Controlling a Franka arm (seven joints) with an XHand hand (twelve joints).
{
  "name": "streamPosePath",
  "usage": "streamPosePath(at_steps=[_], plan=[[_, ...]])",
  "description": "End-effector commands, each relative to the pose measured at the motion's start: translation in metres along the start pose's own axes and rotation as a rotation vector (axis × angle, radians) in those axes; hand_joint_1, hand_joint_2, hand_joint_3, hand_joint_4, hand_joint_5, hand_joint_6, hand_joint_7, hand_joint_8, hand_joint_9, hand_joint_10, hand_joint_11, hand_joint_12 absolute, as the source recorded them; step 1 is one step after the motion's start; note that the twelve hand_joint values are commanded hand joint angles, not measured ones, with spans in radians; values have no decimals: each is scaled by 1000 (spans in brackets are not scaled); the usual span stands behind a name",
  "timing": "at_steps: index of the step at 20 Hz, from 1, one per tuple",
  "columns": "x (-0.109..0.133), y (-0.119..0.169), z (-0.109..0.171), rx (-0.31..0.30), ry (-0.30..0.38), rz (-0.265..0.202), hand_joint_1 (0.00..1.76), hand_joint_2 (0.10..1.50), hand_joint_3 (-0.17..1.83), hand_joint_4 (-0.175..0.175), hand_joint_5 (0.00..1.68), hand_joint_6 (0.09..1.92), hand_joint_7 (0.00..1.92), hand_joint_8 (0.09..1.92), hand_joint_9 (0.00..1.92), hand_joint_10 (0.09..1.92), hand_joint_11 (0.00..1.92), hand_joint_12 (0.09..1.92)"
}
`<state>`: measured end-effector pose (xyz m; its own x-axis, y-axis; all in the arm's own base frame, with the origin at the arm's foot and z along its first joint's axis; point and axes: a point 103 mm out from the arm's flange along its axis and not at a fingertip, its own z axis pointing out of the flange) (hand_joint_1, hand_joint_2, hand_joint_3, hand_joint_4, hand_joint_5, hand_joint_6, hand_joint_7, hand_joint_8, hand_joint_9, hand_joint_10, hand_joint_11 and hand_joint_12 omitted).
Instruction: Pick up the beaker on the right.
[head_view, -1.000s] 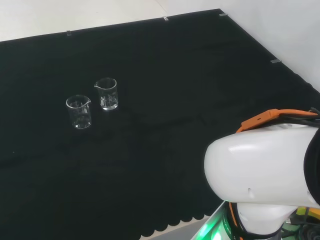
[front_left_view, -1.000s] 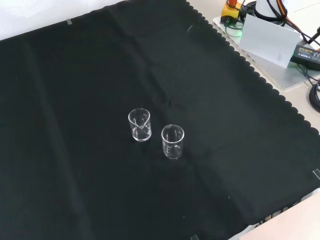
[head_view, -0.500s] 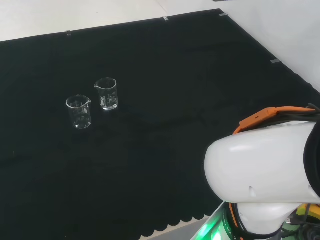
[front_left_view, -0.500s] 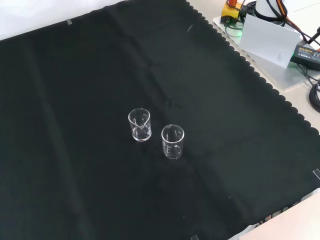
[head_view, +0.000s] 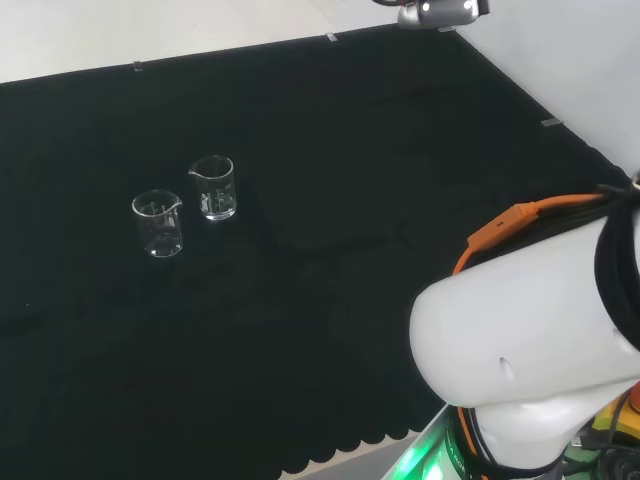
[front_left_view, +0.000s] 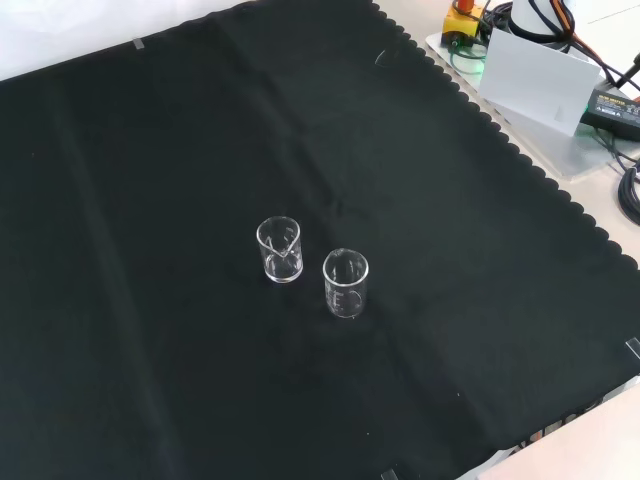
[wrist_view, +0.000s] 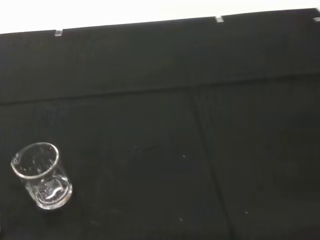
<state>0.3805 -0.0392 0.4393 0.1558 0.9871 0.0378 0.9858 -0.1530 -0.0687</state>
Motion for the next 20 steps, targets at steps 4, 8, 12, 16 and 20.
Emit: streamPosePath(at_steps=[4, 8, 12, 16, 20], plan=[[-2, 68, 77, 32, 156, -120, 492, 1009, 280, -17, 164, 87, 259, 87, 374, 185, 0, 975], [2, 84, 97, 63, 180, -159, 558, 892, 458, -16, 170, 87, 213, 200, 241, 507, 0, 986], [8, 96, 115, 73, 203, -210, 580, 844, 530, -17, 173, 87, 159, 326, 194, 613, 0, 990], [18, 105, 128, 82, 221, -258, 612, 789, 560, -17, 176, 87, 132, 385, 187, 624, 0, 992], [32, 115, 148, 104, 244, -283, 614, 724, 571, -22, 189, 87, 145, 426, 210, 633, 0, 1001]])
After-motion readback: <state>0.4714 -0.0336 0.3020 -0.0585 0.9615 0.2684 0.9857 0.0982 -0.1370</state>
